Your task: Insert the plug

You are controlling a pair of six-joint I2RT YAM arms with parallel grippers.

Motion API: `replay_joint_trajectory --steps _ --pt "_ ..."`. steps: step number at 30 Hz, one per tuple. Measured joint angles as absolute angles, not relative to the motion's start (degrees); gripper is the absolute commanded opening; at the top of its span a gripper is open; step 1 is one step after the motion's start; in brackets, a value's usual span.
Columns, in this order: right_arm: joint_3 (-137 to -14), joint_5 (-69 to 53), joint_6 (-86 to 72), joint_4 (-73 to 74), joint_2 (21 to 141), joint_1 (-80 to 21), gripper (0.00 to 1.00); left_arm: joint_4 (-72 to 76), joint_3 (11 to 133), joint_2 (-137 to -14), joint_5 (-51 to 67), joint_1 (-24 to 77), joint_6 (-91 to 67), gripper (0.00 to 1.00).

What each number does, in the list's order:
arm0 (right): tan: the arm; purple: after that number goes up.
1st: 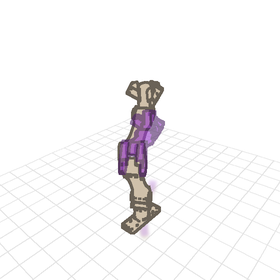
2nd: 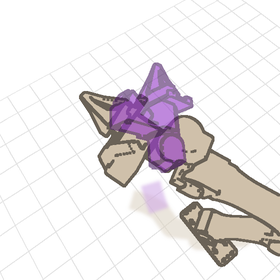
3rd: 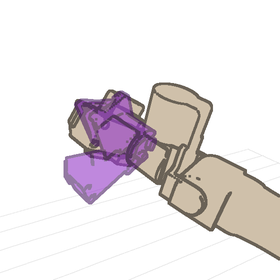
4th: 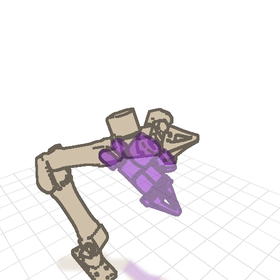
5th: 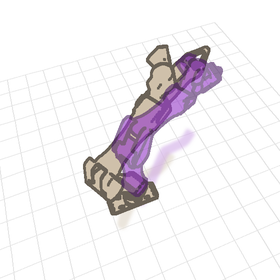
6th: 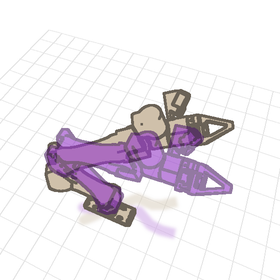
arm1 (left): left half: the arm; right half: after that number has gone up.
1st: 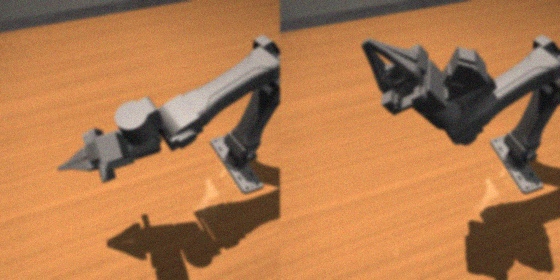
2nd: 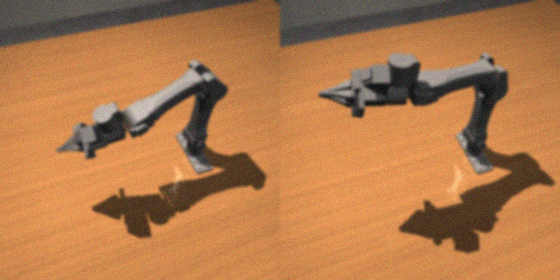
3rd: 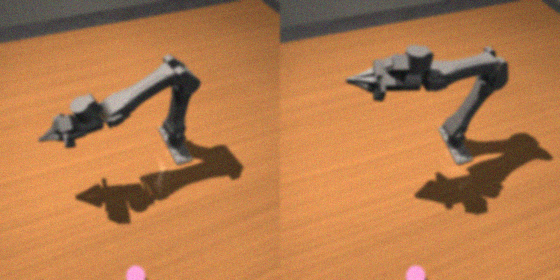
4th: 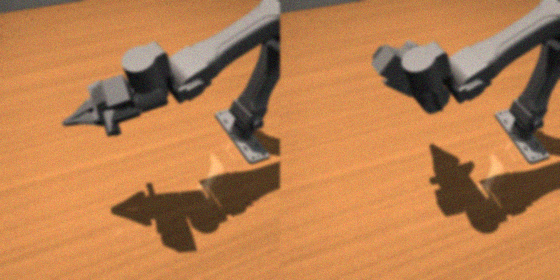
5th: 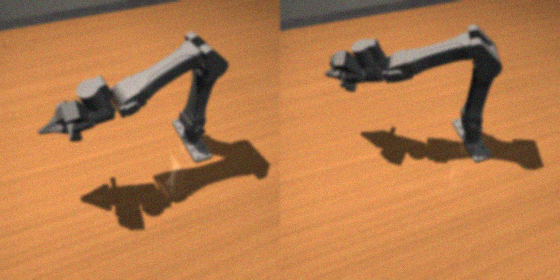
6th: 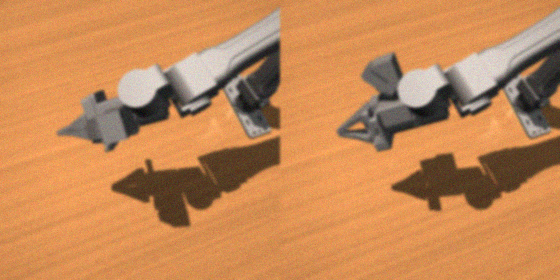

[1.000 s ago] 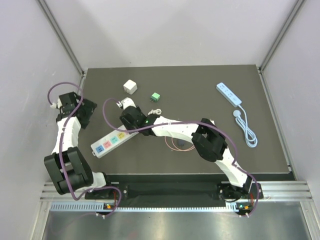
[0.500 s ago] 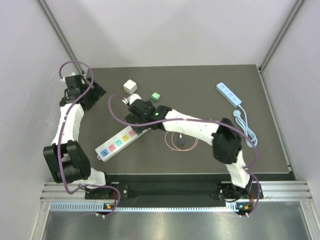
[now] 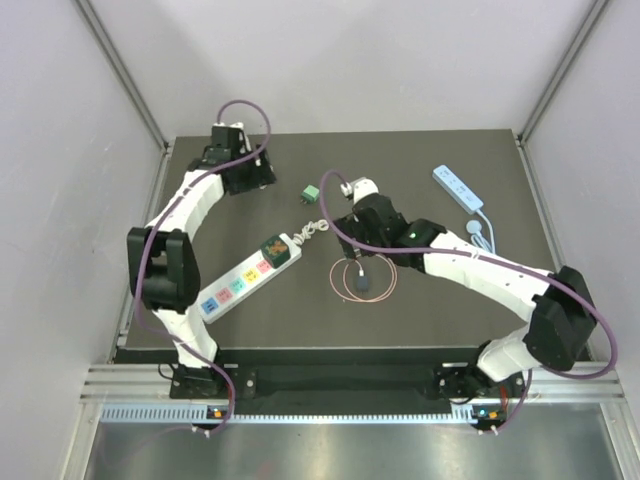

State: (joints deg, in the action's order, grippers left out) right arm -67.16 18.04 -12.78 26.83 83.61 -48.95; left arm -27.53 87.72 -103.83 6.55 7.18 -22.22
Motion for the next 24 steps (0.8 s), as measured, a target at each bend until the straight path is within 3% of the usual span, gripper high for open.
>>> replay_joint_trajectory --steps 10,24 --pt "-56.5 15.2 -13.1 23.6 70.5 -43.6 0.90 -28.6 104.4 -122.9 8.0 15.4 -8.4 0.81" --pt "-55.7 11.9 -13.0 21.4 65.7 -41.1 0.90 -30.1 110.0 -132.8 5.0 19.3 -3.2 0.78"
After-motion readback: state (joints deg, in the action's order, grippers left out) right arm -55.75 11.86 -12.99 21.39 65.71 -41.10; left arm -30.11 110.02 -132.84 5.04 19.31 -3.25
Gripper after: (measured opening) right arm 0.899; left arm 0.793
